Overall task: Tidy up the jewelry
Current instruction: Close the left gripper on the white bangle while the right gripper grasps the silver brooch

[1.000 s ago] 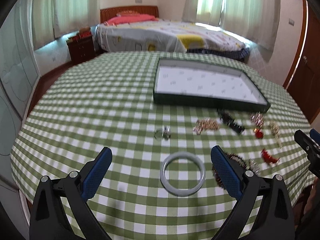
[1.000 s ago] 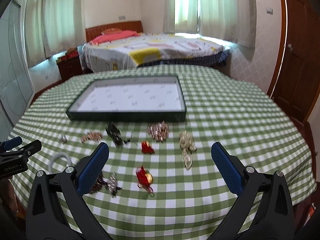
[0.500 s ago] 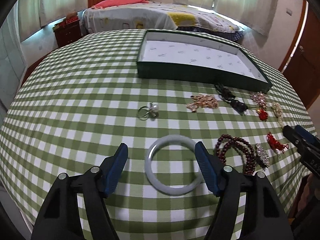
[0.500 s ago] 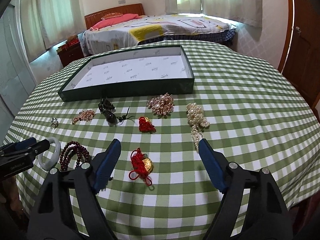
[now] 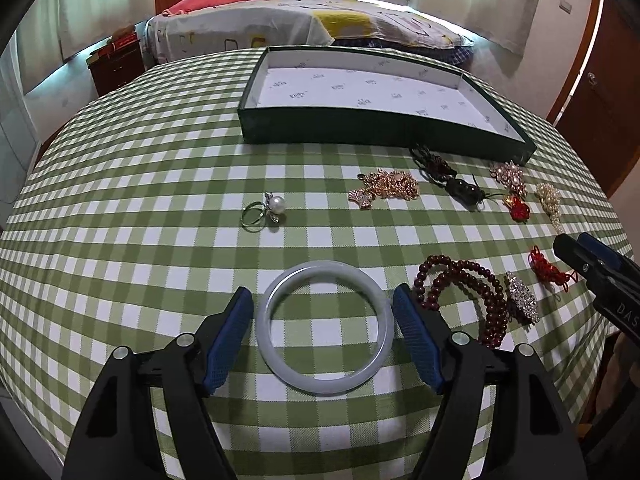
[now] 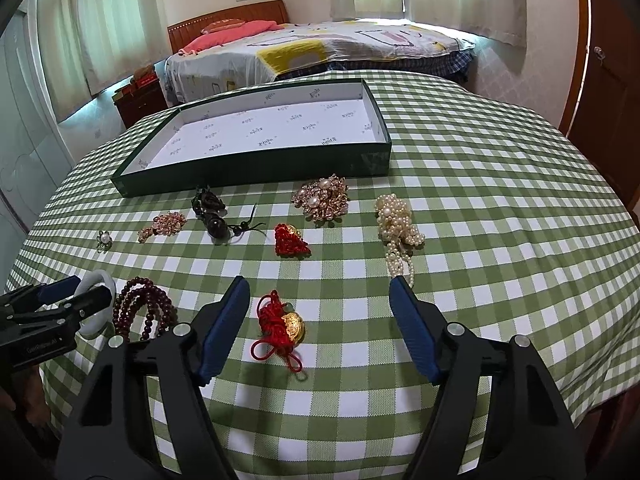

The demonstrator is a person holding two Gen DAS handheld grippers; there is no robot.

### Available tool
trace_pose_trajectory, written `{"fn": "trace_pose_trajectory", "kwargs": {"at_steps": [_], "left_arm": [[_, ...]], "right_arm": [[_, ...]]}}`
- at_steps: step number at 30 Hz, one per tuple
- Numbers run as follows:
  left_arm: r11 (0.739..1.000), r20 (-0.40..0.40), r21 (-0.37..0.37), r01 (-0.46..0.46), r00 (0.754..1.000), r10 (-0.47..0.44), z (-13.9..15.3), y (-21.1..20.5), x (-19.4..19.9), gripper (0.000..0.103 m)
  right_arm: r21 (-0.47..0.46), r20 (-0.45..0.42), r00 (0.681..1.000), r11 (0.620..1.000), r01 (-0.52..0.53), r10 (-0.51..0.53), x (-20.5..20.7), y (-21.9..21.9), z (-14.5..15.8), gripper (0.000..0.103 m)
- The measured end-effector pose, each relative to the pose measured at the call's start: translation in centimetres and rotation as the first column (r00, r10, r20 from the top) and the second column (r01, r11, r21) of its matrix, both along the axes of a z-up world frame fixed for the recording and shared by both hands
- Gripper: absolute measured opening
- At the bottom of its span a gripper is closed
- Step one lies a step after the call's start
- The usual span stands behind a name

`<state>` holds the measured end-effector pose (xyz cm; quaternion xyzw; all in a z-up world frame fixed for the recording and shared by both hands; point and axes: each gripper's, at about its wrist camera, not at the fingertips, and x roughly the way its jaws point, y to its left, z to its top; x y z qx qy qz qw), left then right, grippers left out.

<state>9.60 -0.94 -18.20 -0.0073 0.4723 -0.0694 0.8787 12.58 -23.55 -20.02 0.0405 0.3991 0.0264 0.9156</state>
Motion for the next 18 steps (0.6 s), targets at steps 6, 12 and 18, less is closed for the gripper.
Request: {"fn": "trace_pose_trajectory", "kwargs": {"at_steps": [6, 12, 18], "left_arm": [[1.000, 0.002, 0.012, -0.002, 1.000, 0.002, 0.0, -0.1, 0.0, 0.072], [1.000, 0.009, 0.004, -0.003, 1.000, 0.003, -0.1, 0.2, -0.3, 0.068], [0.999, 0.004, 0.001, -0.033, 0.999, 0.033, 0.0, 1.2, -0.6, 0.068]], "right_arm": [[0.001, -0.001, 1.000, 1.000, -0.002, 0.002, 0.0, 0.0, 0.0, 0.070], [0.000, 0.010, 1.000, 1.000, -0.012, 0.012, -0.2, 0.4, 0.3, 0.070], [0.003, 0.024, 0.998, 0.999, -0.051, 0.051, -0.9, 1.7, 0.9, 0.061]]}}
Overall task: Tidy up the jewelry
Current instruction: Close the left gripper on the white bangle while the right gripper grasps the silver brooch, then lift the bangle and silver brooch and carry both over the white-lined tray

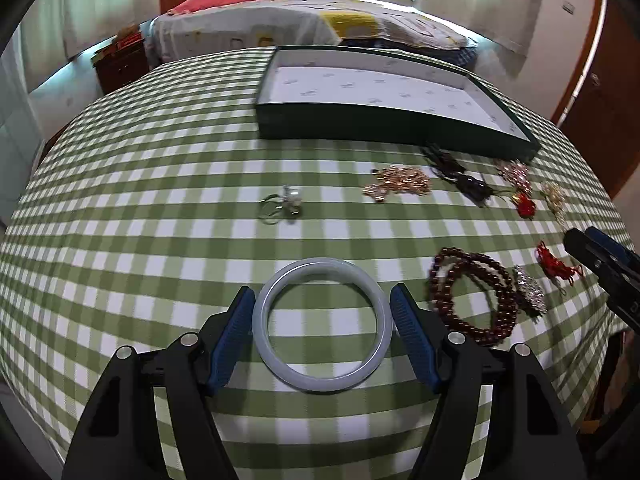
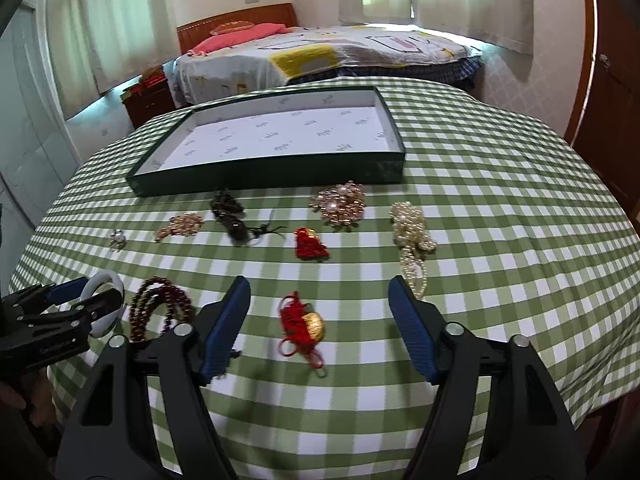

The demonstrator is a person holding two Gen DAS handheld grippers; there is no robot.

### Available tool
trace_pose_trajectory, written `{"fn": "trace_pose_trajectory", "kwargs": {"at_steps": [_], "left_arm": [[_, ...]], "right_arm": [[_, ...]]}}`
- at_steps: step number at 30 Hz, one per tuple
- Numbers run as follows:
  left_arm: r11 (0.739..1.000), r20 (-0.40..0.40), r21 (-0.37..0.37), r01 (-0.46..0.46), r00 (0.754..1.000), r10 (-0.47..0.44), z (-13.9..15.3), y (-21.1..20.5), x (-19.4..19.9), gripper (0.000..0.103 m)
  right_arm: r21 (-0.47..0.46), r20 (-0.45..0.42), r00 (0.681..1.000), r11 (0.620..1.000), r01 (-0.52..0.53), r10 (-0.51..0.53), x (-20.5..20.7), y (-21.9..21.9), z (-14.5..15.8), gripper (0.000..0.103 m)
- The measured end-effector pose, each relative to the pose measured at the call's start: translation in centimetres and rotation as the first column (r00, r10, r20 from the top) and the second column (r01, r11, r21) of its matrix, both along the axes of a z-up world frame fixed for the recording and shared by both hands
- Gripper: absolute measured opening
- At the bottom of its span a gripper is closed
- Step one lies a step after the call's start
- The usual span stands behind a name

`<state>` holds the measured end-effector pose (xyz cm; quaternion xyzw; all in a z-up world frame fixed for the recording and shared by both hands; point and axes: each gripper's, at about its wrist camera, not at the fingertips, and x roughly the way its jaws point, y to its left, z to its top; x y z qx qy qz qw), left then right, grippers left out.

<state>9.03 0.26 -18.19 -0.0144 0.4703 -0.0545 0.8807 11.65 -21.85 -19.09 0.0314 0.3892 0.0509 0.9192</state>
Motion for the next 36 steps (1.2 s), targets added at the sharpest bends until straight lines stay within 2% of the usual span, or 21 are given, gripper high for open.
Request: {"fn": "trace_pose_trajectory", "kwargs": {"at_steps": [3, 13, 23, 30, 36], "left_arm": [[1.000, 0.000, -0.007, -0.028, 1.000, 0.028, 0.1, 0.9, -0.2, 0.068], [0.999, 0.012, -0.016, -0.051, 0.999, 0.051, 0.5, 1.6, -0.5, 0.068], [0.998, 0.004, -0.018, -0.061, 0.998, 0.061, 0.3, 1.9, -0.3, 0.068], [0.998, 0.000, -0.019, -0.066, 0.998, 0.066, 0.2, 2.0, -0.3, 0.068], [0.998, 0.001, -0.018, -0.066, 0.998, 0.066, 0.2, 2.0, -0.3, 0.068]], "right_arm": [[-0.002, -0.001, 1.000, 1.000, -0.026, 0.026, -0.3, 0.8, 0.2, 0.057], [0.027, -0.052, 0.989, 0.991, -0.134, 0.136, -0.4, 3.3, -0.6, 0.028], [0.033, -0.092, 0.981, 0.985, -0.170, 0.173, -0.1, 4.1, -1.6, 0.024], [0.051, -0.117, 0.974, 0.980, -0.190, 0.195, 0.0, 4.5, -2.2, 0.011], [0.053, -0.112, 0.975, 0.980, -0.189, 0.194, 0.0, 4.4, -2.1, 0.008]]}}
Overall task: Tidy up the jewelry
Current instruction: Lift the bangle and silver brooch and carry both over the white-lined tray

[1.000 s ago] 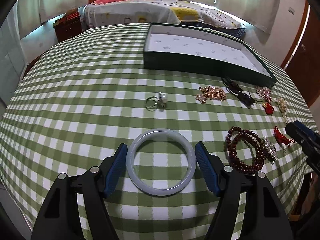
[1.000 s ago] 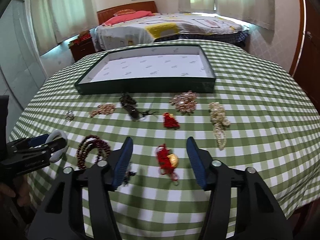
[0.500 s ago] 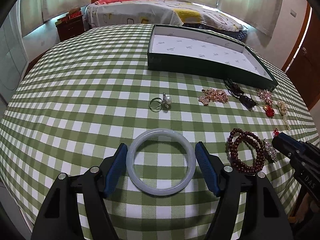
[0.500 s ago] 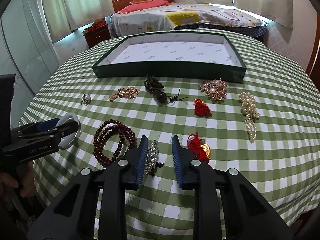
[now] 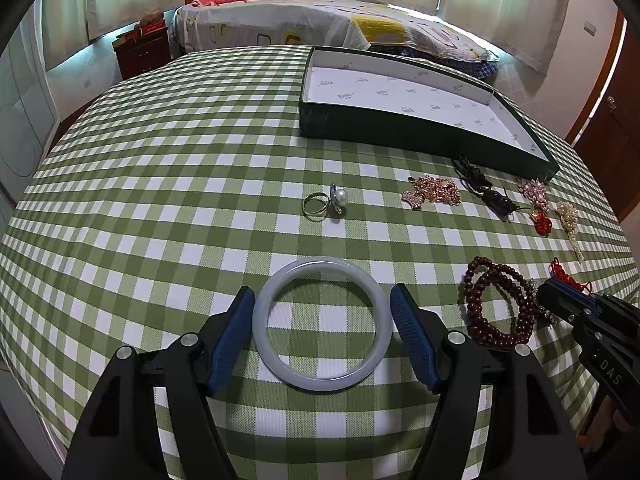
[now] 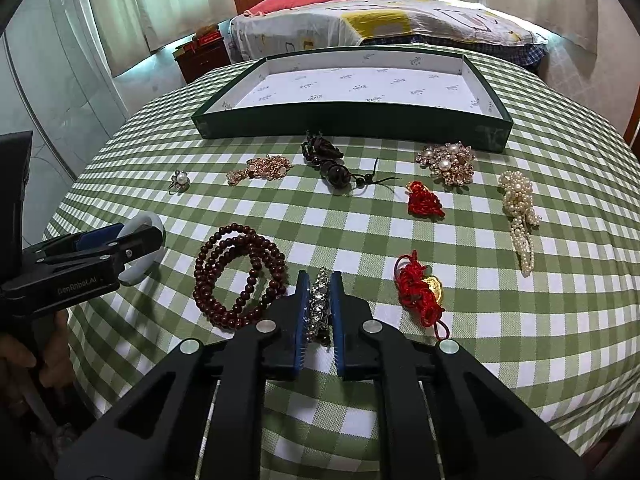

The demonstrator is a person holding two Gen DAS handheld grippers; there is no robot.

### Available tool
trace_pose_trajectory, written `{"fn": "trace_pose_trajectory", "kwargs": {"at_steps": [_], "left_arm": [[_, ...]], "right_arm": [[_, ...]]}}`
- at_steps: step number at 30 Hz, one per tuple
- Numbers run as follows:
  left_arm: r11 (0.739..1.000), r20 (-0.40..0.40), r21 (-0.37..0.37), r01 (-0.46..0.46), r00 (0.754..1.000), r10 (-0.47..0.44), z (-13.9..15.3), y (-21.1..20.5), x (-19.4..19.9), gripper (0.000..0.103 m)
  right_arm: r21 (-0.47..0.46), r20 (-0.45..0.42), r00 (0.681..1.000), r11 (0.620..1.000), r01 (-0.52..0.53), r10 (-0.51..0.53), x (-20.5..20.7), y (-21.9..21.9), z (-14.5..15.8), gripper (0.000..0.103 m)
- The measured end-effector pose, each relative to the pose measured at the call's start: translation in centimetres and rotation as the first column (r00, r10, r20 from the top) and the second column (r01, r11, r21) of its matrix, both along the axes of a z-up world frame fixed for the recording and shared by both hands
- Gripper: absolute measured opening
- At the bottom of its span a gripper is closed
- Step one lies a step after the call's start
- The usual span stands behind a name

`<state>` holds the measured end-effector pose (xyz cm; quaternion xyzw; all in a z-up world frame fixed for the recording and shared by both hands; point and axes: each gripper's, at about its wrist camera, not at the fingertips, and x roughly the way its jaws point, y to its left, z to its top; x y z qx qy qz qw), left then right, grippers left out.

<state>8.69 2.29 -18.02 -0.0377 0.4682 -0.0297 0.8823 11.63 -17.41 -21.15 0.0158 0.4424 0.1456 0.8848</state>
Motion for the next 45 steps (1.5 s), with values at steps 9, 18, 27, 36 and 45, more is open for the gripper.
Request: {"fn": "trace_pose_trajectory", "kwargs": {"at_steps": [9, 18, 27, 36, 45], "left_arm": [[1.000, 0.000, 0.001, -0.003, 1.000, 0.003, 0.0, 0.0, 0.0, 0.068], [1.000, 0.012, 0.007, -0.003, 1.000, 0.003, 0.4, -0.1, 0.0, 0.068], [1.000, 0.047, 0.015, 0.004, 0.999, -0.005, 1.5, -0.4, 0.3, 0.068], [0.999, 0.110, 0.011, 0.036, 0.993, -0.037, 3.9, -1.7, 2.0, 0.068], [0.997, 0.203, 0.009, 0.071, 0.977, -0.072, 7.1, -3.6, 5.7, 0.068]], "right_arm": [[0.020, 0.016, 0.999, 0.999, 0.028, -0.028, 0.1, -0.8, 0.4, 0.008], [0.031, 0.044, 0.998, 0.998, 0.053, -0.054, 0.2, -1.5, 1.0, 0.008], [0.051, 0.089, 0.993, 0.996, 0.076, -0.081, 0.4, -2.6, 2.5, 0.008], [0.077, 0.158, 0.981, 0.992, 0.099, -0.110, 2.0, -3.4, 5.4, 0.008], [0.073, 0.260, 0.955, 0.989, 0.127, -0.142, 6.3, -4.4, 9.2, 0.008]]}}
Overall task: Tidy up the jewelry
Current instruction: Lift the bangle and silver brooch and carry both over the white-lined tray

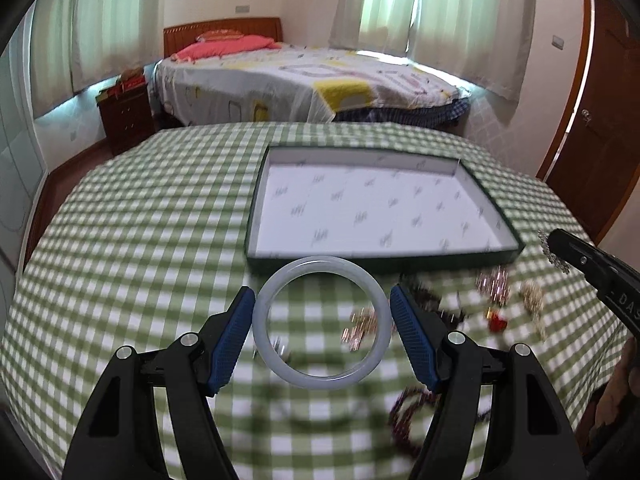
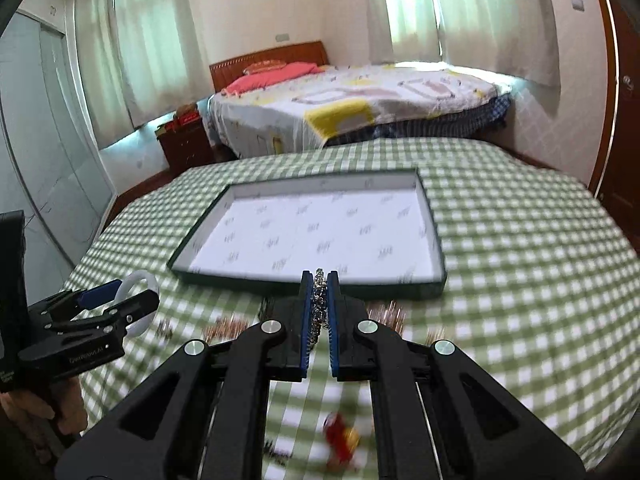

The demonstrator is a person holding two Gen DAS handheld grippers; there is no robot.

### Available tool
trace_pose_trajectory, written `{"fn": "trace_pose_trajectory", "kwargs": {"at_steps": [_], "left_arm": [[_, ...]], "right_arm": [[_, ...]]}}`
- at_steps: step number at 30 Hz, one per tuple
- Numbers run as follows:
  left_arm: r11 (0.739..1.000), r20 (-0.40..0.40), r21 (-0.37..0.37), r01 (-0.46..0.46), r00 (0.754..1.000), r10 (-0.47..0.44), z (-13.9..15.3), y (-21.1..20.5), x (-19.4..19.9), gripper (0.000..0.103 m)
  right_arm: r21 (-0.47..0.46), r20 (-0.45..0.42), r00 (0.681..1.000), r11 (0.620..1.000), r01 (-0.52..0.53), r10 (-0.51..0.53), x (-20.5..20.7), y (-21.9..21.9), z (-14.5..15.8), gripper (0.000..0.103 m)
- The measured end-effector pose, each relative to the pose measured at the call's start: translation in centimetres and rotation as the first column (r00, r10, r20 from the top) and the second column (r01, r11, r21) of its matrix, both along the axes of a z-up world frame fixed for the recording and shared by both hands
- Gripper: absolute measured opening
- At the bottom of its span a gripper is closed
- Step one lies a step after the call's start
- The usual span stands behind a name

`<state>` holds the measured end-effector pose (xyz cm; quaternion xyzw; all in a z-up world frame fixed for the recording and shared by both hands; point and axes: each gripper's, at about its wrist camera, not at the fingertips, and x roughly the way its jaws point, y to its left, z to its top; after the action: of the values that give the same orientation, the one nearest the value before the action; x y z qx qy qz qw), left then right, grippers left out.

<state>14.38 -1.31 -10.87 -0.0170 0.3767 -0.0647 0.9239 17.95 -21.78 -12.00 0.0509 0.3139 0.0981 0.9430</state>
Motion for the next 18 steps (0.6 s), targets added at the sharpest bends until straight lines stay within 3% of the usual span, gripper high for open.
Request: {"fn": "trace_pose_trajectory", "kwargs": {"at_steps": [9, 18], "left_arm": [[1.000, 0.064, -0.004, 0.015, 0.998, -0.014, 1.3, -1.9, 6.5, 0.068], [1.000, 0.004, 0.019, -0.003, 1.000, 0.003, -1.1, -3.3, 14.6, 0.068]], "right_arm": [[-0.010, 0.022, 1.000, 1.000, 0.021, -0.020, 6.9, -0.5, 0.2, 0.008], [-0.006, -0.040, 0.998, 0.999, 0.045, -0.045, 14.8, -1.7, -2.4, 0.008]]}}
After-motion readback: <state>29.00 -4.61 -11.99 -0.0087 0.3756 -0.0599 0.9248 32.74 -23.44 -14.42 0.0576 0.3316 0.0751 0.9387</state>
